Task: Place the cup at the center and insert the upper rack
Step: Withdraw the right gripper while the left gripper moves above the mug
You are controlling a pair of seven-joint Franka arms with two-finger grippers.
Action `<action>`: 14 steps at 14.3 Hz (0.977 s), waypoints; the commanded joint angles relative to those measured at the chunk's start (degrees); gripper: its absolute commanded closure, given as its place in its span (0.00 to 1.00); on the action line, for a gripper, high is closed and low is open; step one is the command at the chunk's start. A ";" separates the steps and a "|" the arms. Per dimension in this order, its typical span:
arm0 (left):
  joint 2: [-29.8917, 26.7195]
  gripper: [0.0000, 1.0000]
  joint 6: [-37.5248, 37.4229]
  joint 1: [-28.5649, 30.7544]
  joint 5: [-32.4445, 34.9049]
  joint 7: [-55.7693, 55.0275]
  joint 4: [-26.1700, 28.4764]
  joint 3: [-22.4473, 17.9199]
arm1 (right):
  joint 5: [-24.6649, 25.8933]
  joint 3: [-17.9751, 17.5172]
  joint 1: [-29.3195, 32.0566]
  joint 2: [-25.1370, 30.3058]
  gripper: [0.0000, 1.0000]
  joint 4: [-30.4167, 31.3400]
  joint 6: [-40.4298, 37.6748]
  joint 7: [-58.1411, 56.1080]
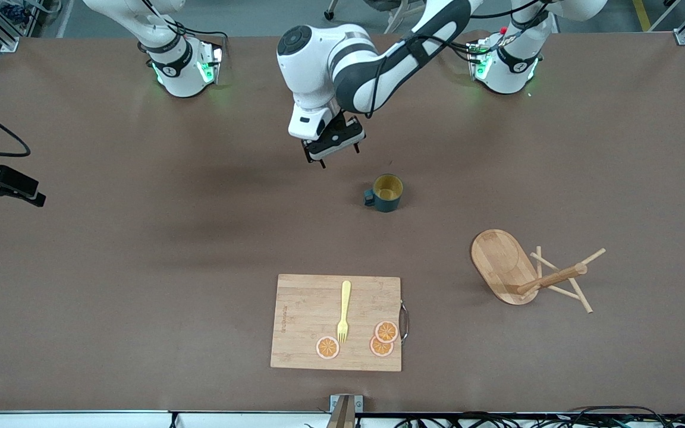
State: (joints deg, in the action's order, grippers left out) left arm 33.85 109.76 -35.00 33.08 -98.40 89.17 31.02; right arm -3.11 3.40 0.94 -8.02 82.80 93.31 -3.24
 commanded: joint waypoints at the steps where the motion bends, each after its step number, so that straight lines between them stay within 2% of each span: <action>1: 2.44 0.00 0.90 -1.12 5.05 -3.98 -1.02 -0.34 | 1.09 -0.06 -0.15 6.95 0.00 9.72 3.88 -0.27; 8: 2.97 0.00 0.55 -2.96 6.73 -4.17 0.56 -0.69 | 3.80 -0.24 -0.76 12.85 0.00 17.99 8.19 -0.36; 10: 2.89 0.00 0.55 -3.75 10.94 -5.65 2.40 -0.69 | 4.25 -0.24 -1.03 14.96 0.00 20.90 9.34 -0.27; 14: 2.88 0.00 0.63 -5.16 21.57 -19.35 7.32 -0.52 | 4.25 -0.24 -1.12 14.62 0.00 20.21 7.60 -0.27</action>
State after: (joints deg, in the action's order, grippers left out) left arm 37.39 110.53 -39.21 50.16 -112.25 94.18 30.90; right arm 0.08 3.23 0.12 4.82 101.11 101.08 -3.30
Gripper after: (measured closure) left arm 0.000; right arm 0.000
